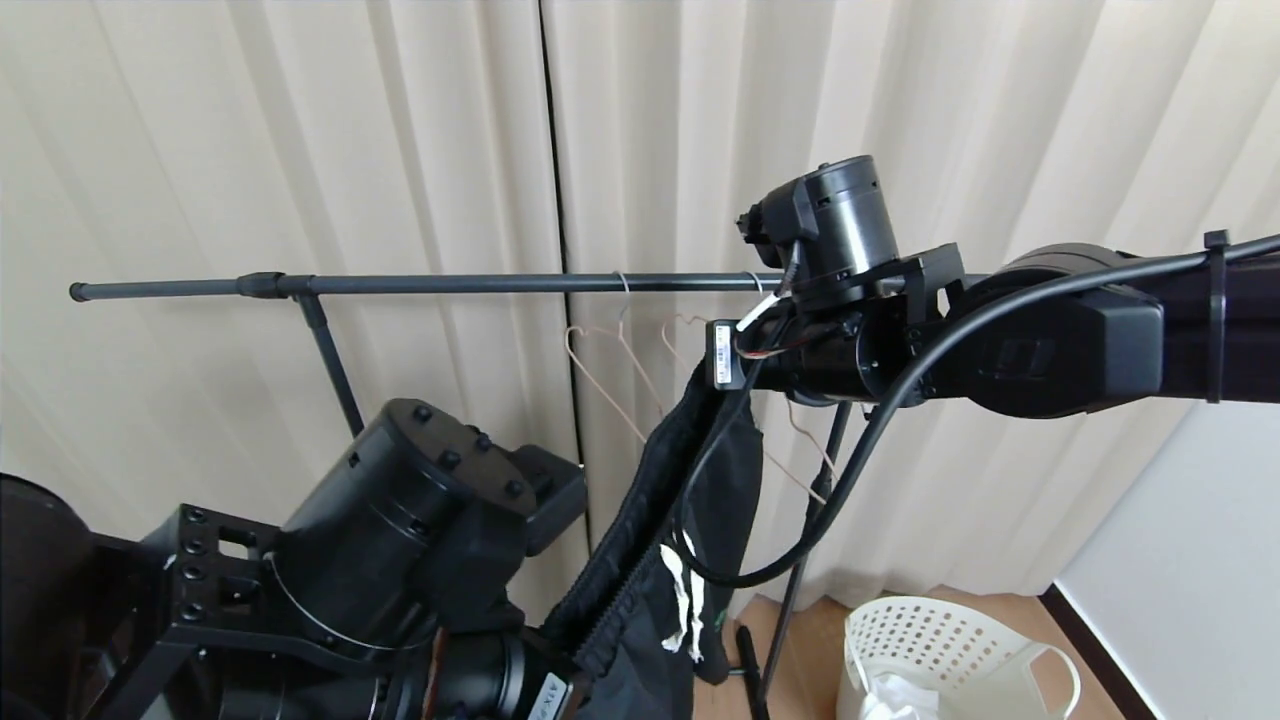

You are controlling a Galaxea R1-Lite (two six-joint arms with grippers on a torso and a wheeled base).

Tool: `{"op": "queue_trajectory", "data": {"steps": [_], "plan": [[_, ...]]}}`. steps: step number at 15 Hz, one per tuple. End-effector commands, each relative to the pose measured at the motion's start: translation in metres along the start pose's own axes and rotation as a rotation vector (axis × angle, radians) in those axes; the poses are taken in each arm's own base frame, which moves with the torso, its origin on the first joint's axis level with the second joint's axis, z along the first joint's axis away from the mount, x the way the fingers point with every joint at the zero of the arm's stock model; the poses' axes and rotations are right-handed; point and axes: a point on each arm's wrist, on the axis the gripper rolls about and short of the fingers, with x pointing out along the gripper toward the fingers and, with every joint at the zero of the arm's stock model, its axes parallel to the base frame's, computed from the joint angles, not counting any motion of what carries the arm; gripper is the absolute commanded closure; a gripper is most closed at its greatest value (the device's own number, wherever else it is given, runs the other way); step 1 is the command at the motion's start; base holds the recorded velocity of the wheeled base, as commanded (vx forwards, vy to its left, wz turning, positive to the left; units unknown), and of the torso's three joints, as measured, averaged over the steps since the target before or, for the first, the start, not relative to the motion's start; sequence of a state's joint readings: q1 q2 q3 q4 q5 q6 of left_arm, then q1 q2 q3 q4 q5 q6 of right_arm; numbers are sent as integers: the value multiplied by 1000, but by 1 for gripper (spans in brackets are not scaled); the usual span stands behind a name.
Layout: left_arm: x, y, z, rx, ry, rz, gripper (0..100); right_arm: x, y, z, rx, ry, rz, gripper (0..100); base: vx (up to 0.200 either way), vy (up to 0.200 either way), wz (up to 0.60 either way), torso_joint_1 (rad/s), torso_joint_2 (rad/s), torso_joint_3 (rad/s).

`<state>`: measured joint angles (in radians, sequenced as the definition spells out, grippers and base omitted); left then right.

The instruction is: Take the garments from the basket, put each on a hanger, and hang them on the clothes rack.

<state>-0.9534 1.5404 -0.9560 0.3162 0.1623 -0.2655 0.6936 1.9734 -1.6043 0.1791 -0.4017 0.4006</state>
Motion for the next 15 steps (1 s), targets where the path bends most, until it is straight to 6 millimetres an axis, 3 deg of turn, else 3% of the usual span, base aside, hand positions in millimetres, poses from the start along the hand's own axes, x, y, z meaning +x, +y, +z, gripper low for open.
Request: {"op": "queue_trajectory", "data": {"steps": [1, 3, 5, 8, 13, 15], "plan": [[11, -23, 4, 31, 26, -47, 100, 9, 5, -2, -4, 4, 2, 100, 0, 0, 0, 0, 0, 0], [25, -46, 18, -29, 30, -82, 100, 9, 8, -3, -6, 3, 8, 100, 0, 0, 0, 0, 0, 0], [31, -54, 35, -134, 5, -98, 100, 7, 11, -4, -10, 4, 18, 100, 0, 0, 0, 0, 0, 0], [33, -60, 43, -163, -20, -111, 100, 9, 12, -5, -8, 9, 19, 100, 0, 0, 0, 0, 0, 0], [34, -59, 42, -173, -31, -108, 100, 8, 10, -6, 17, 12, 14, 100, 0, 0, 0, 0, 0, 0], [25, -41, 35, -196, -33, -80, 100, -5, 2, -2, 32, 8, 11, 100, 0, 0, 0, 0, 0, 0]]}}
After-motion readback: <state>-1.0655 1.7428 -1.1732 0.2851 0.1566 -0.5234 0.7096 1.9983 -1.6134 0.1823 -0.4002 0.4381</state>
